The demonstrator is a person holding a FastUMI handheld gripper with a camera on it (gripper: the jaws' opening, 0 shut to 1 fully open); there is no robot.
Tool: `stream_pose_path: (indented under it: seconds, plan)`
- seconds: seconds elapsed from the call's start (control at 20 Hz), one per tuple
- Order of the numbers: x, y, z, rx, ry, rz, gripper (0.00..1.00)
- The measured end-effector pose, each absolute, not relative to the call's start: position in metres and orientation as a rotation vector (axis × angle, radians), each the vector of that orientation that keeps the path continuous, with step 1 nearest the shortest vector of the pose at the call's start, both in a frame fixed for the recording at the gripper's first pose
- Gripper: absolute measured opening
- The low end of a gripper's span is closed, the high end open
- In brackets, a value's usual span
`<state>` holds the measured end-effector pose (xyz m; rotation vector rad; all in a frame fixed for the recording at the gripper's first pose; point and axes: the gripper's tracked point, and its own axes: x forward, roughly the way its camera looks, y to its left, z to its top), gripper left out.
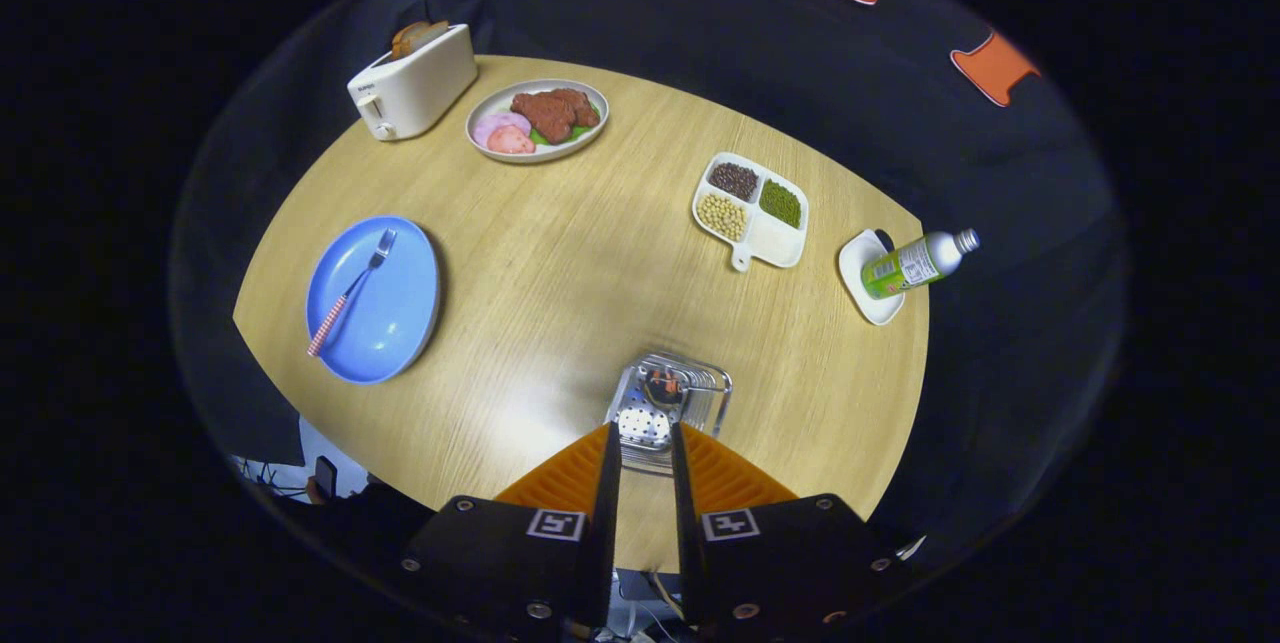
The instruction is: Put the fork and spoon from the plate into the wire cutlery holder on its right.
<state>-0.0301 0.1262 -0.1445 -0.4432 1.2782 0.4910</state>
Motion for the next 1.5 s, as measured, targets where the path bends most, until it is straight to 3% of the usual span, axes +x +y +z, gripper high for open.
stream_pose_path:
  seconds: [0.2, 0.45, 1.2, 1.5]
  plan:
    - [-0.053, 0.172, -0.138, -0.356, 1.268, 0.521, 0.56]
    - [-0.083, 0.237, -0.141, -0.299, 1.284, 0.592, 0.66]
    - [-0.178, 0.397, -0.191, -0.267, 1.414, 0.767, 0.66]
    - [-0.189, 0.417, -0.216, -0.260, 1.447, 0.718, 0.65]
